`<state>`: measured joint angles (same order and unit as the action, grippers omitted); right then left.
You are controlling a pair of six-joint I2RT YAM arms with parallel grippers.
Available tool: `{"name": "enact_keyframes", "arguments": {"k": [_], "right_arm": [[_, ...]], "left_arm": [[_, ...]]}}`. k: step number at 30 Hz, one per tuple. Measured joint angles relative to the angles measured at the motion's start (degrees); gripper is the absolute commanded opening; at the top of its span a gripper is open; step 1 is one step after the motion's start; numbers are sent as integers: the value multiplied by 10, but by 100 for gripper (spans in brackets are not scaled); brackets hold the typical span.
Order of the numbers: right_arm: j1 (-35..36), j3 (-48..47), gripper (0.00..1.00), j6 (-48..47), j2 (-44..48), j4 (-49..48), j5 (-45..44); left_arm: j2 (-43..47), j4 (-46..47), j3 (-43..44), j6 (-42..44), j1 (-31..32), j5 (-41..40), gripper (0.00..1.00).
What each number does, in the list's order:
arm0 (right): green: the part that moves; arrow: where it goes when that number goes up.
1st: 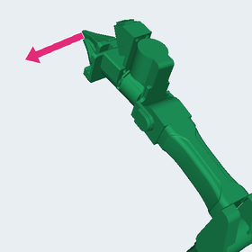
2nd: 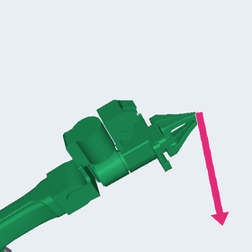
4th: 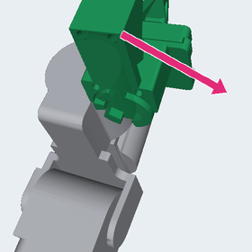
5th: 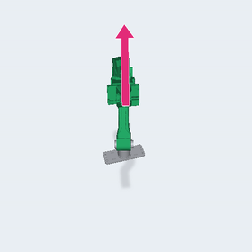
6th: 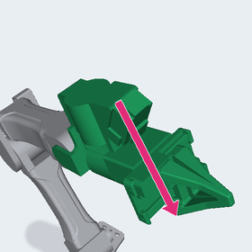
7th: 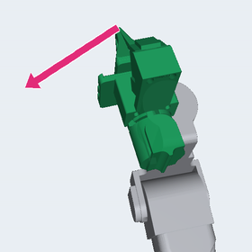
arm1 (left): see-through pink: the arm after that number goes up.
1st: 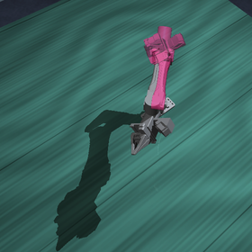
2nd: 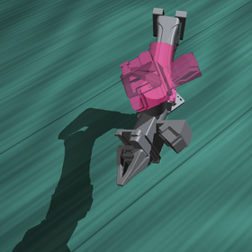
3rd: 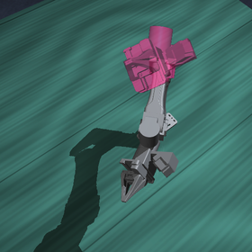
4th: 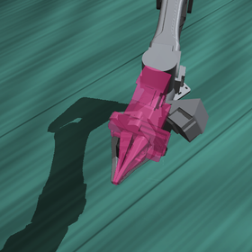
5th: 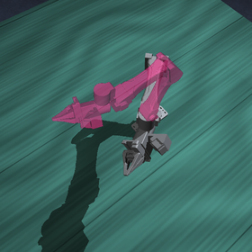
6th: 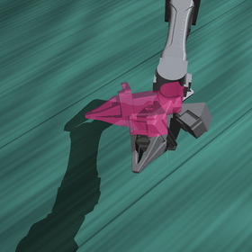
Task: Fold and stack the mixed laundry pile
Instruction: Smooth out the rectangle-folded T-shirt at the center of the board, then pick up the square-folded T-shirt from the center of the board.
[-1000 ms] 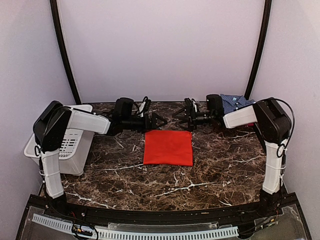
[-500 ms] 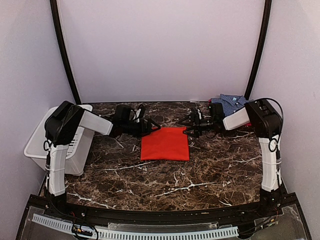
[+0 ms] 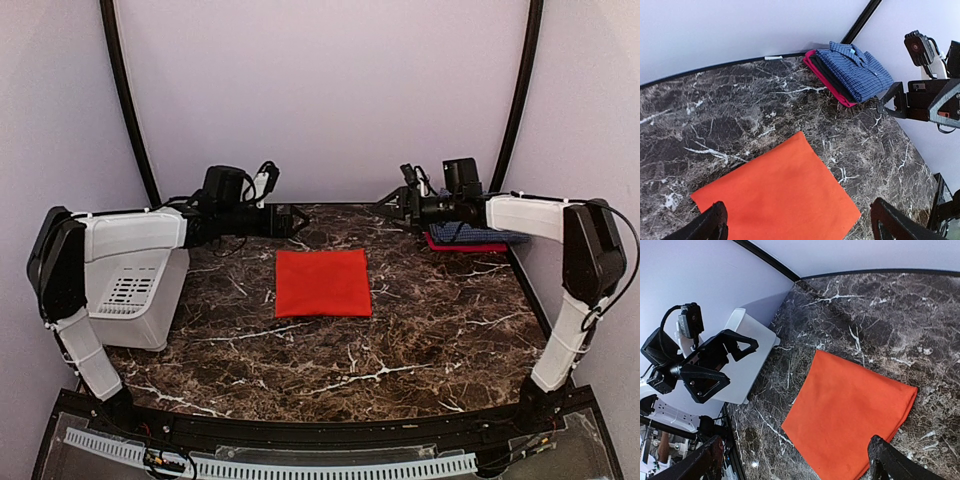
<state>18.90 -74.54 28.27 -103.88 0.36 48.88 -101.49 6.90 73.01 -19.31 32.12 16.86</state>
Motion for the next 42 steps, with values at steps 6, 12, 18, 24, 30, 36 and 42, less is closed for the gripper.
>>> {"name": "enact_keyframes", "arguments": {"k": [6,12,18,24,30,36,42], "right_arm": [[2,64,98,-34,86,38,-16],[3,178,93,-33,118,57,-24],[11,247,90,-4,159,49,-24],[17,293,87,28,163,7,-19],[17,328,86,62,153,-40,-10],[17,335,86,77,141,-70,-3],[17,335,86,83,121,-86,5]], "left_arm": [[87,-40,-32,74,59,-84,99],[94,-55,-96,150,142,-143,87],[86,-49,-127,241,210,-179,70],[25,-18,-120,330,255,-206,52],[-68,13,-84,403,269,-219,43],[-136,30,-18,456,269,-220,34],[-186,37,31,489,269,-206,27]]}}
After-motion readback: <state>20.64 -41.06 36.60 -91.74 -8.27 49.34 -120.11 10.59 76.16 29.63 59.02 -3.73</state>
